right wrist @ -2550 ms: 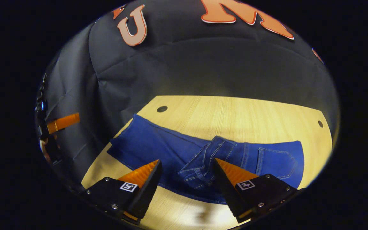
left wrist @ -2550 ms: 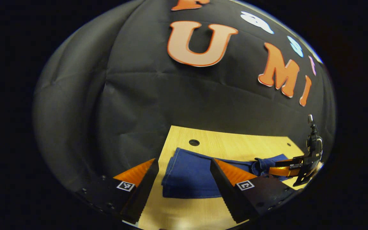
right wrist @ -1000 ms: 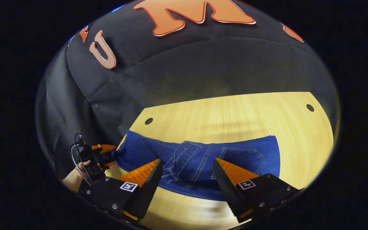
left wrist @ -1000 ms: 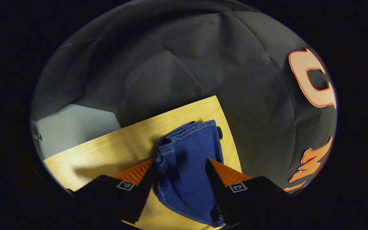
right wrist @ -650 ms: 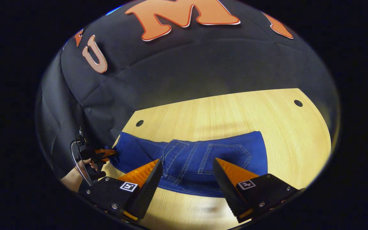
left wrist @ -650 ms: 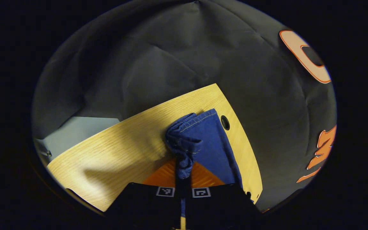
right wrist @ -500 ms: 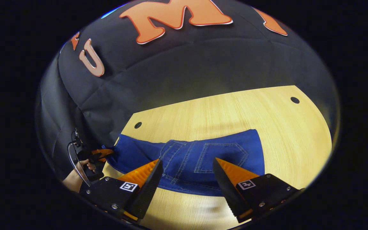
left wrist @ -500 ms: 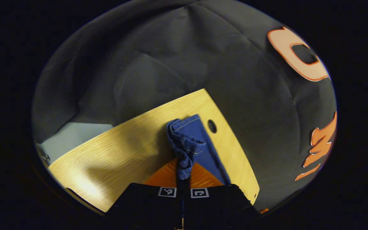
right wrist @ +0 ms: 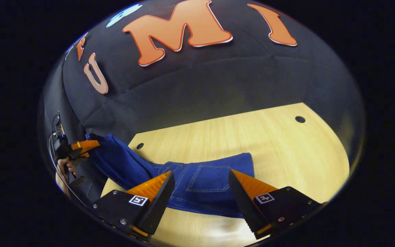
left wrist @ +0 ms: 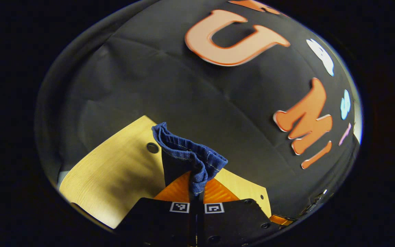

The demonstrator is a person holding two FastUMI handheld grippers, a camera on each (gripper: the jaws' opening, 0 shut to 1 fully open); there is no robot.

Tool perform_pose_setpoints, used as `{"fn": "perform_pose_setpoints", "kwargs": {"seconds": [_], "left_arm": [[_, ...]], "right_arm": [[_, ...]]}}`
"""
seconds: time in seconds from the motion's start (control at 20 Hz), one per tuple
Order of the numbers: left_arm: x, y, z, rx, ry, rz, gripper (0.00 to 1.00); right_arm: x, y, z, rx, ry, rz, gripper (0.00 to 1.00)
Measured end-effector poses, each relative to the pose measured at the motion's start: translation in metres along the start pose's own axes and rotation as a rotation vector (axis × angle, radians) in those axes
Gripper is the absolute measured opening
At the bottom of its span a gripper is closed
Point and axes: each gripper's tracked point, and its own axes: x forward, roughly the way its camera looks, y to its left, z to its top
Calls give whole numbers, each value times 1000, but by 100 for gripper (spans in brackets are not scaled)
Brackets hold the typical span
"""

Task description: Grasp the waist and the cuffs of the jeans and fold them to make the two legs overlap; first hold the waist and fold one-third of the jeans toward the cuffs, then hold the cuffs and fold the remaining one-third in the same direction to finish folding.

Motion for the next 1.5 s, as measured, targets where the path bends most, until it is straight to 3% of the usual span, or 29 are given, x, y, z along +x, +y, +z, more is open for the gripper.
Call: {"fn": "perform_pose_setpoints", "kwargs": {"seconds": [0.35,0.75,1.1,1.3,1.4,1.5], "left_arm": [[-14,-150,-44,150,39,-142,1],[27,-261,-183,261,200,-179,1],[73,-267,-336,493,375,-48,2],[84,-246,-383,578,404,65,2],[90,-242,-393,605,399,91,5],[92,-247,-411,590,427,62,7]], "right_arm": [[-50,-58,57,11,-134,0,97],[-108,-158,61,50,-178,-61,98],[-133,-234,25,88,-155,-161,98],[-129,-245,12,101,-121,-162,98],[-127,-243,10,85,-113,-155,97],[-127,-237,9,69,-102,-142,98]]}}
